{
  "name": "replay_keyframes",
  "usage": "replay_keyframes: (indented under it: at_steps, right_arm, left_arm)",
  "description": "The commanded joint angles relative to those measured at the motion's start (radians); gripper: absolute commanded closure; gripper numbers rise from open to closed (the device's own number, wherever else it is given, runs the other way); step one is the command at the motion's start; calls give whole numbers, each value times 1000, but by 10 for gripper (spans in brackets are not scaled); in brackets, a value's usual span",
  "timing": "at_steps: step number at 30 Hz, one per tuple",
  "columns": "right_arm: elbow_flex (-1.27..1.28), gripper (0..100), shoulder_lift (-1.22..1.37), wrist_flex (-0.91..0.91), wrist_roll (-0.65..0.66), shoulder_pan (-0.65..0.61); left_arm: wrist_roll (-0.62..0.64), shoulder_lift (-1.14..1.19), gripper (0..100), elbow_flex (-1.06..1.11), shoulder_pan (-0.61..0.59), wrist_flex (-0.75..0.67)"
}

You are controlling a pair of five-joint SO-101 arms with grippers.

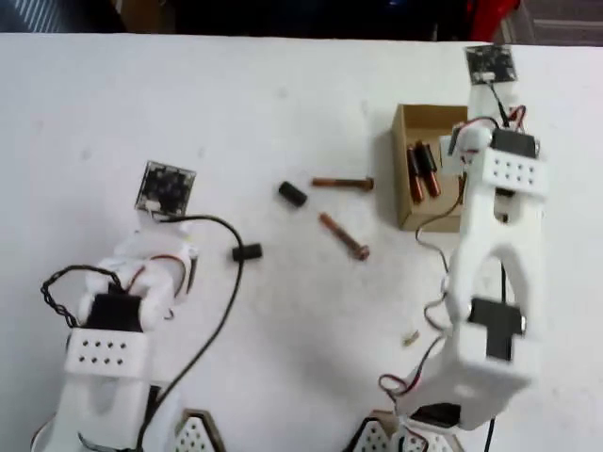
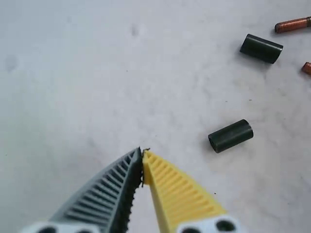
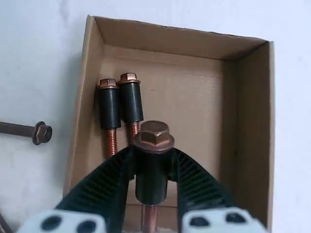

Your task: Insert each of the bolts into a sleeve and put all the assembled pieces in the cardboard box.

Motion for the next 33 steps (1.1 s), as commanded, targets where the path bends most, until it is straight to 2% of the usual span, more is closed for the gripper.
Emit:
replay_keyframes:
  at_steps: [1,14,18,25,30,33]
  right_arm:
    - [-195,981,101,50,58,-10]
    - [-586,981,489,102,58,-21]
    - [-664,980,579,168,64,-36]
    - [-773,845,691,228,64,-53]
    - [-853,833,704,263,66,-53]
    - [-965,833,704,344,63,-54]
  left_arm:
    - [-9,-18,960,-5,-13,-46]
    - [-12,-18,961,-2,-13,-63]
    - [-12,-18,961,-2,-13,-63]
    - [-12,-18,961,-2,-13,-63]
    - [-12,-18,961,-2,-13,-63]
    - [-12,-18,961,-2,-13,-63]
